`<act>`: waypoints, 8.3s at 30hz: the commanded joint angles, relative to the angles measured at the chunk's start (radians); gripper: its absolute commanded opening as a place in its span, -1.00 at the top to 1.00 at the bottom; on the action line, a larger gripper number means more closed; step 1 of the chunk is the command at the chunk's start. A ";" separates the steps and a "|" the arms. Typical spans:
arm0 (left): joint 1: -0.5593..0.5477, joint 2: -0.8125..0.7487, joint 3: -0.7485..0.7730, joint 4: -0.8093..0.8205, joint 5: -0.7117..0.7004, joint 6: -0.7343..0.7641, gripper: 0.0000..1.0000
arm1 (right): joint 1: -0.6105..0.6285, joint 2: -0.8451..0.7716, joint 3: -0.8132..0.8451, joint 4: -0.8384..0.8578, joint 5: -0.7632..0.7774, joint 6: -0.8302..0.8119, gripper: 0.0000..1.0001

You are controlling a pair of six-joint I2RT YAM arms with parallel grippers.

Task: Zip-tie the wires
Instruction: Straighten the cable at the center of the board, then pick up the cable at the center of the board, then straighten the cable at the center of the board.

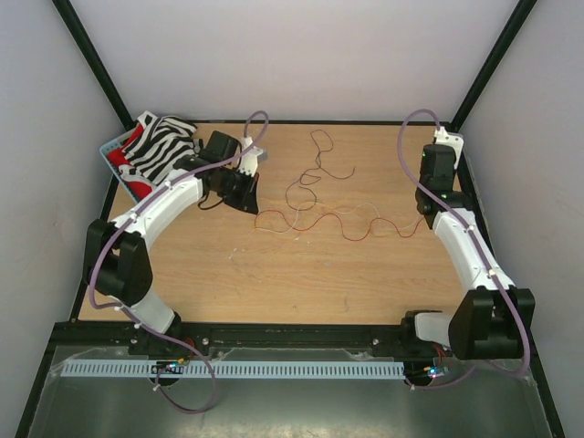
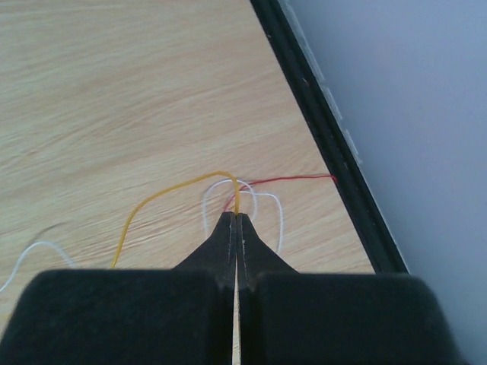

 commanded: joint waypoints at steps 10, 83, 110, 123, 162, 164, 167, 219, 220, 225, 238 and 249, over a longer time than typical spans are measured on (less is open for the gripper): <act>0.007 0.153 0.077 -0.031 -0.070 0.002 0.99 | -0.085 0.084 -0.044 0.085 0.000 0.016 1.00; -0.004 -0.686 -0.301 0.652 -0.172 -0.131 -0.98 | 0.145 0.642 0.348 0.359 -0.688 0.101 -0.60; 0.008 -0.648 -0.296 0.652 -0.111 -0.164 -0.98 | 0.249 1.016 0.660 0.224 -0.632 -0.041 -0.08; 0.010 -0.649 -0.295 0.651 -0.103 -0.174 -0.98 | 0.282 1.066 0.734 0.137 -0.556 -0.051 0.04; 0.032 -0.443 -0.282 0.825 0.014 -0.226 -0.98 | 0.314 0.538 1.068 0.011 -0.721 0.047 1.00; 0.035 -0.444 -0.276 0.865 0.036 -0.269 -0.98 | 0.314 0.489 1.033 0.011 -0.747 0.047 1.00; 0.052 -0.444 -0.241 0.873 0.076 -0.473 -0.98 | 0.314 0.428 0.955 0.014 -0.771 0.048 1.00; -0.166 -0.124 -0.156 1.466 0.191 -0.566 1.00 | 0.310 0.028 0.413 0.344 -0.963 0.487 0.39; -0.138 -0.142 -0.167 1.451 0.184 -0.580 1.00 | 0.307 0.026 0.426 0.319 -0.945 0.454 0.27; -0.006 -0.226 -0.198 1.411 0.201 -0.613 1.00 | 0.280 -0.010 0.384 0.279 -0.850 0.325 -0.23; 0.096 -0.355 -0.221 1.323 0.258 -0.655 1.00 | 0.257 0.308 0.307 0.151 -0.781 0.161 -0.34; 0.096 -0.378 -0.234 1.320 0.274 -0.679 1.00 | 0.313 0.688 0.487 0.038 -0.840 0.155 -0.36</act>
